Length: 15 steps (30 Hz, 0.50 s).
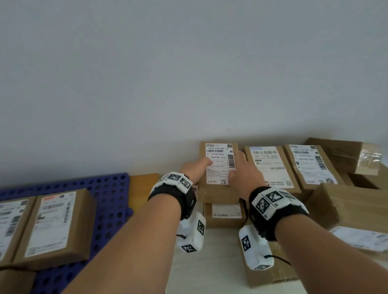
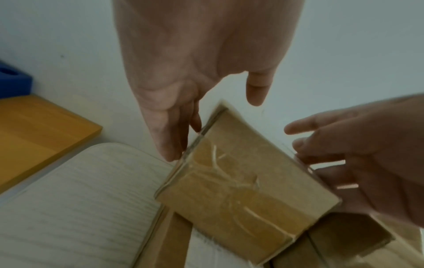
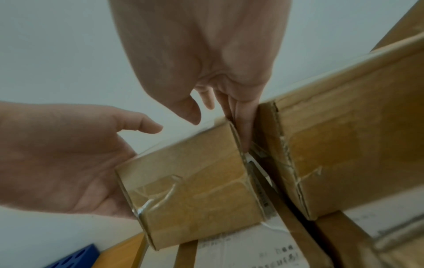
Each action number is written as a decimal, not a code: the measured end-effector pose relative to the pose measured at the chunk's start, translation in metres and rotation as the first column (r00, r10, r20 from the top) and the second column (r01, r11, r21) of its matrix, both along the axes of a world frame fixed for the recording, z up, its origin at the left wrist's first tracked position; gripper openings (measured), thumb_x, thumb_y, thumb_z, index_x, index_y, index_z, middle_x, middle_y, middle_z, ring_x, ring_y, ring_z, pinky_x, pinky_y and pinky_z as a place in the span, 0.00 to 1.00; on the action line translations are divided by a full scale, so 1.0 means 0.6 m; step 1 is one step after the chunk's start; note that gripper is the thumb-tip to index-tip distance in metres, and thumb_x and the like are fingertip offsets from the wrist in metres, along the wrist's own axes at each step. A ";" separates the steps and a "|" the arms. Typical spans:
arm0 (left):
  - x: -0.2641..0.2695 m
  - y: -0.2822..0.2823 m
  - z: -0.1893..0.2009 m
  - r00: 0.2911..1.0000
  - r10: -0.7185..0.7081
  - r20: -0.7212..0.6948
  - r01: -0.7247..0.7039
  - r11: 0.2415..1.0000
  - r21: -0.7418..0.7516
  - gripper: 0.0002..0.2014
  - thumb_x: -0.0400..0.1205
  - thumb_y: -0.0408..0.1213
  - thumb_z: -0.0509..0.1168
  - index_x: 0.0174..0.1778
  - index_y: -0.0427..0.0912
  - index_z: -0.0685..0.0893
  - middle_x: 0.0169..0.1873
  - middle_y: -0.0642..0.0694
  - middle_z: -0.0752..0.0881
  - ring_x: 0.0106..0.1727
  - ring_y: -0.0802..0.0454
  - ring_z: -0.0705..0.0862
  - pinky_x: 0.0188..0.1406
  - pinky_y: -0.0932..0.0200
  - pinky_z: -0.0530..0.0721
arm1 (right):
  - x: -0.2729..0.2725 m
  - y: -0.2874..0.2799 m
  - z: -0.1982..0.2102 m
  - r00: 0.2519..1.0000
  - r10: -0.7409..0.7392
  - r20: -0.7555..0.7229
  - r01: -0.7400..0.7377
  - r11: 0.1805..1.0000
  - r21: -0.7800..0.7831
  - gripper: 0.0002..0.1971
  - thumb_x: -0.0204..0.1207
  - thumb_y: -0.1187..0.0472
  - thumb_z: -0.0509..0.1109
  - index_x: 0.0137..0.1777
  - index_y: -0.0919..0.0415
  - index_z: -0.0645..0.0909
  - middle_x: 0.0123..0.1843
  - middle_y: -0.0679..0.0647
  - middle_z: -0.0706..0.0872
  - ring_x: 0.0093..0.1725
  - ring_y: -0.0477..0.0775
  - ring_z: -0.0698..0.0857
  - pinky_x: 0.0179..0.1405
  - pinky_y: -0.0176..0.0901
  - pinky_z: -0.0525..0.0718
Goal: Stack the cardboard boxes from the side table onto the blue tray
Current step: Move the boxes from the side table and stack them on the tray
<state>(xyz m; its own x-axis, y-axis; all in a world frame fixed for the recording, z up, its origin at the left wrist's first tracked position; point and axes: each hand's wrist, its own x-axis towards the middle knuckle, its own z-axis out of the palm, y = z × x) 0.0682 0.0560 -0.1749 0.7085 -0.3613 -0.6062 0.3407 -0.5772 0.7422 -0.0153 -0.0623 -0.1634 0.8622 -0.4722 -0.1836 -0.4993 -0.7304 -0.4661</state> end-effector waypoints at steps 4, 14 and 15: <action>-0.004 0.022 0.010 0.993 0.110 -0.046 -0.114 0.990 -0.086 0.23 0.80 0.57 0.62 0.59 0.41 0.82 0.58 0.39 0.87 0.59 0.40 0.85 0.64 0.44 0.82 | -0.017 0.004 0.011 0.999 -0.002 0.042 0.001 0.999 0.035 0.24 0.81 0.67 0.59 0.77 0.59 0.63 0.57 0.61 0.84 0.44 0.57 0.78 0.43 0.45 0.72; -0.063 0.083 0.040 0.981 0.193 0.018 -0.188 0.968 -0.164 0.35 0.64 0.67 0.71 0.58 0.43 0.87 0.51 0.45 0.92 0.53 0.44 0.89 0.62 0.43 0.86 | -0.075 0.043 0.049 0.974 -0.009 0.228 -0.018 0.993 0.116 0.21 0.83 0.56 0.63 0.76 0.54 0.67 0.58 0.53 0.84 0.49 0.53 0.83 0.47 0.45 0.80; -0.073 0.091 0.044 0.979 0.202 0.023 -0.195 0.965 -0.174 0.38 0.61 0.68 0.71 0.58 0.42 0.87 0.50 0.45 0.92 0.52 0.44 0.90 0.61 0.45 0.87 | -0.086 0.047 0.053 0.970 -0.015 0.243 -0.019 0.991 0.135 0.22 0.83 0.54 0.63 0.76 0.52 0.67 0.58 0.52 0.84 0.49 0.52 0.84 0.49 0.48 0.83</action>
